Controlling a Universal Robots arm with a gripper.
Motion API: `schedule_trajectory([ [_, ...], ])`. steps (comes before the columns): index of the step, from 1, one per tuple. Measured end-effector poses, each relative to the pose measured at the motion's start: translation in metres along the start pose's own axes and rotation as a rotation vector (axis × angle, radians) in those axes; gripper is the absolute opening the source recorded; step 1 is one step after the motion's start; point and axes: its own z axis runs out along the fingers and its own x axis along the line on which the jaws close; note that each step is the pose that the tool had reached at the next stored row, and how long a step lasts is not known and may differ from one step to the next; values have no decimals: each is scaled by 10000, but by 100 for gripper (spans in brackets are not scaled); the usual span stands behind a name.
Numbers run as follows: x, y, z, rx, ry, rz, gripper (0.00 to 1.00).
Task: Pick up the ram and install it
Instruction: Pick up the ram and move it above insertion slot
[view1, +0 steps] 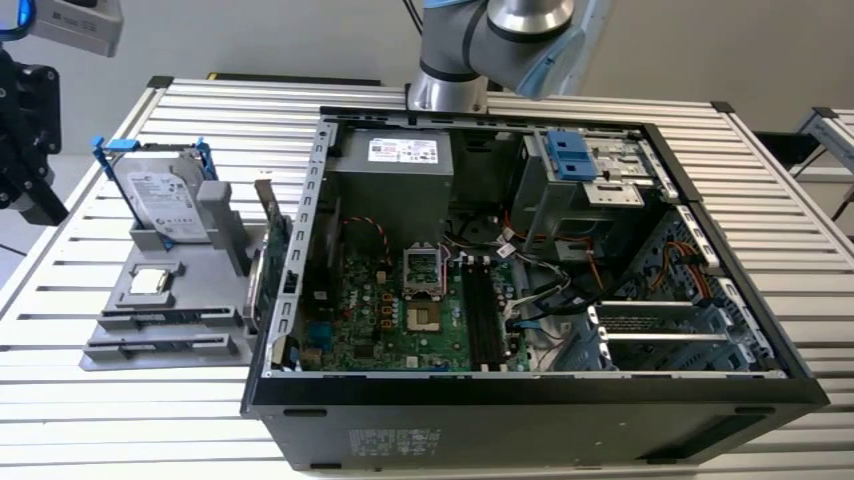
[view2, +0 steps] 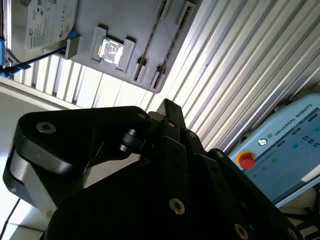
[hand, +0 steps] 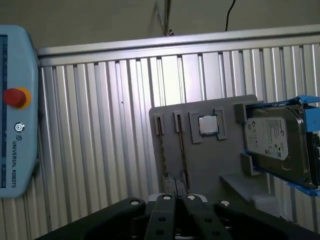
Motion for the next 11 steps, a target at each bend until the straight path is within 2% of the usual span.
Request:
schedule_trajectory([
  [11, 0, 0, 0, -15, 39, -795, 0],
])
